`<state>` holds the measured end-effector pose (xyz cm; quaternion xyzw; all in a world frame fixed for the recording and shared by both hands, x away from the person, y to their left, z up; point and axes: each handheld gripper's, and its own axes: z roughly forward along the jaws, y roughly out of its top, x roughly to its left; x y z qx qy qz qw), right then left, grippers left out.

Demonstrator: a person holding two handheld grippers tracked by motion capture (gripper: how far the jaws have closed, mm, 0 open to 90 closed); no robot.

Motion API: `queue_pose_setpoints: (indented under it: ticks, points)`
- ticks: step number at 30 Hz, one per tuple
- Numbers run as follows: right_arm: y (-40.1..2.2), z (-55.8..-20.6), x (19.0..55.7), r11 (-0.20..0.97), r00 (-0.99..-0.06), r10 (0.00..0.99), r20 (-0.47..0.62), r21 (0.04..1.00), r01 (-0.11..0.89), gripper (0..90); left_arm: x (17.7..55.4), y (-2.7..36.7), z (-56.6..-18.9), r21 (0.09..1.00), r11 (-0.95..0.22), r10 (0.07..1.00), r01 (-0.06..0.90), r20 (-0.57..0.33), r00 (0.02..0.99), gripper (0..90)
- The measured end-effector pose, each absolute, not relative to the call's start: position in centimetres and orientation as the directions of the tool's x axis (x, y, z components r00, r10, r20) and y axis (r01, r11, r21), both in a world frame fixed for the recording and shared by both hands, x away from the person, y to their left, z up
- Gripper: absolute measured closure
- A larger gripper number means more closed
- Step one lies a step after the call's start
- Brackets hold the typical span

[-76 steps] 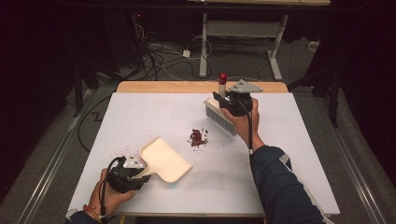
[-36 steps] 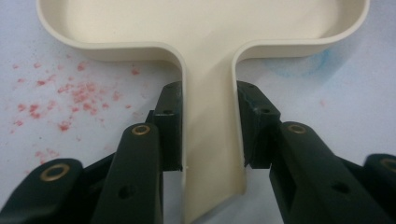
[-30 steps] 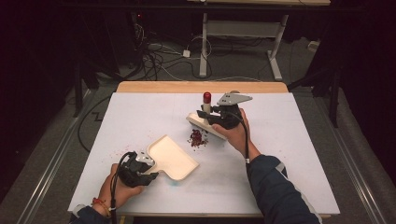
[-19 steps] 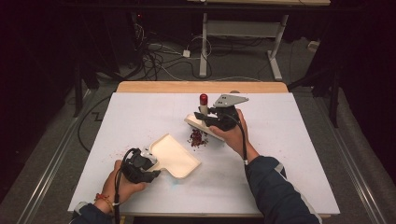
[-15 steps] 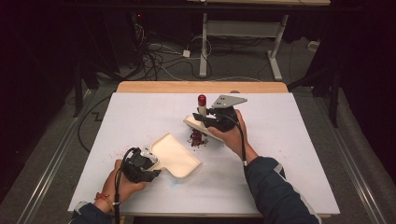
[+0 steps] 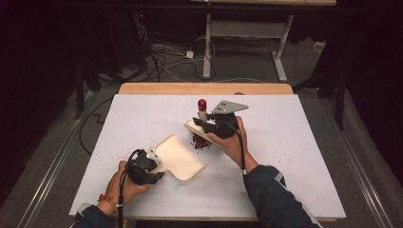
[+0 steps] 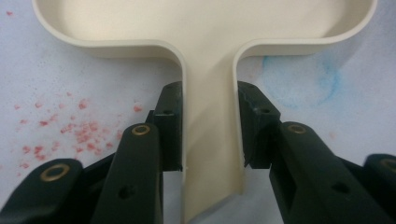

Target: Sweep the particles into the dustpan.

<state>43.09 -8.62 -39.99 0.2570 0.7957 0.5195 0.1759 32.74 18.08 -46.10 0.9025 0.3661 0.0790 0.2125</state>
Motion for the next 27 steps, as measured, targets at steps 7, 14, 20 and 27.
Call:
queue_pose_setpoints:
  ticks: [7, 14, 20, 27]
  points:
    - [-7.6, -40.1, 41.8, 0.300, -0.803, 0.596, 0.004, 0.926, 0.227, 68.4, 32.9, 18.1, -46.3, 0.432, -0.641, 0.695, 0.635, -0.024, 0.718, 63.8]
    - [-6.7, -40.1, 40.7, 0.293, -0.796, 0.605, -0.002, 0.930, 0.220, 68.5, 33.1, 18.1, -46.4, 0.430, -0.640, 0.696, 0.637, -0.026, 0.717, 63.8]
    - [-5.9, -40.1, 39.4, 0.274, -0.798, 0.602, 0.003, 0.938, 0.211, 69.4, 33.4, 17.7, -46.4, 0.414, -0.649, 0.694, 0.638, -0.021, 0.720, 63.8]
    - [-4.9, -40.3, 38.0, 0.284, -0.785, 0.619, -0.042, 0.943, 0.173, 69.3, 33.4, 17.6, -46.4, 0.416, -0.645, 0.698, 0.641, -0.022, 0.716, 63.8]
